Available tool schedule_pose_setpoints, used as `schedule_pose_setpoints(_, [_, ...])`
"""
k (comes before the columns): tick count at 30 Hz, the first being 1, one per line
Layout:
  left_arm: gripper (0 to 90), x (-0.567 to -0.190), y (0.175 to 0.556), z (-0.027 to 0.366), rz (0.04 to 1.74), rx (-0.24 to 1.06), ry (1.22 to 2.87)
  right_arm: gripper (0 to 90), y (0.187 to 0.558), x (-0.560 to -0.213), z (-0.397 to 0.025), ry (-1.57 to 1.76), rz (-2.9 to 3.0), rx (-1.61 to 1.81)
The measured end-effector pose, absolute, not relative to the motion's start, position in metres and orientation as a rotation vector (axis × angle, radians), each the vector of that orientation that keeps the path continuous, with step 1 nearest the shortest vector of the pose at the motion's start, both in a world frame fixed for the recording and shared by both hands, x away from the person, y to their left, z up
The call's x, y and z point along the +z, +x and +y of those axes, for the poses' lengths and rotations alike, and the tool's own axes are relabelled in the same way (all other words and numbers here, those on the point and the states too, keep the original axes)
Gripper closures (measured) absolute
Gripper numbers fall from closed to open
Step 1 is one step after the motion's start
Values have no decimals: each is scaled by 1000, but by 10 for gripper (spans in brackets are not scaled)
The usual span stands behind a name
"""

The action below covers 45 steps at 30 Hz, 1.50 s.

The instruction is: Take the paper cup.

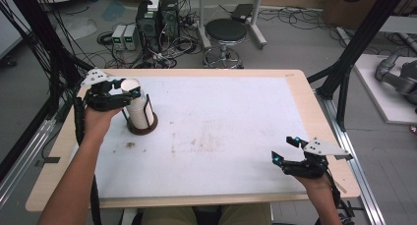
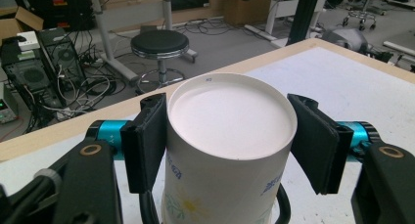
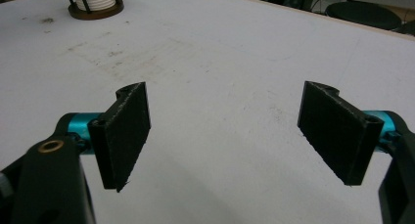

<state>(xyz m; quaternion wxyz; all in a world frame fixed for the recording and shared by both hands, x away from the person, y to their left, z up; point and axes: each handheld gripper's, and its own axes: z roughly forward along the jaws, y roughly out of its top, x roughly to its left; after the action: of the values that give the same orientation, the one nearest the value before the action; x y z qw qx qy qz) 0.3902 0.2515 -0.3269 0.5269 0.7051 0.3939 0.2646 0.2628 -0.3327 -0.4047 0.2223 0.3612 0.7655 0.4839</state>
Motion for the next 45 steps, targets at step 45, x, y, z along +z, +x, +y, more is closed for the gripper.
schedule_pose_setpoints(45, [368,-255,350,215,636,526,1561,203,271,-405,-321,987,2161,1360])
